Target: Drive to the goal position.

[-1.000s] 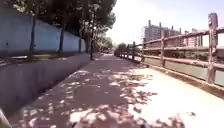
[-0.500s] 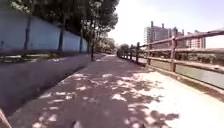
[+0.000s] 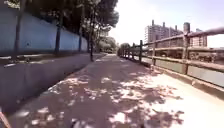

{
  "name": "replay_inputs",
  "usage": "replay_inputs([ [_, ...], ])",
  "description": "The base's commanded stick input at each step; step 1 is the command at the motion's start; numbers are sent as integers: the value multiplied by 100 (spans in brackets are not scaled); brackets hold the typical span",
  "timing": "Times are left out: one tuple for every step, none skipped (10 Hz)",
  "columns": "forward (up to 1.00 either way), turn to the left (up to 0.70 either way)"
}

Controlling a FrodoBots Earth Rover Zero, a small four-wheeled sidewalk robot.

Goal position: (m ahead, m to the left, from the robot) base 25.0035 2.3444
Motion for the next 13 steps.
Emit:
replay_inputs([
  [100,0],
  [100,0],
  [100,0],
  [100,0],
  [100,0],
  [100,0],
  [100,0],
  [100,0],
  [100,0],
  [100,0],
  [100,0],
  [100,0],
  [100,0],
])
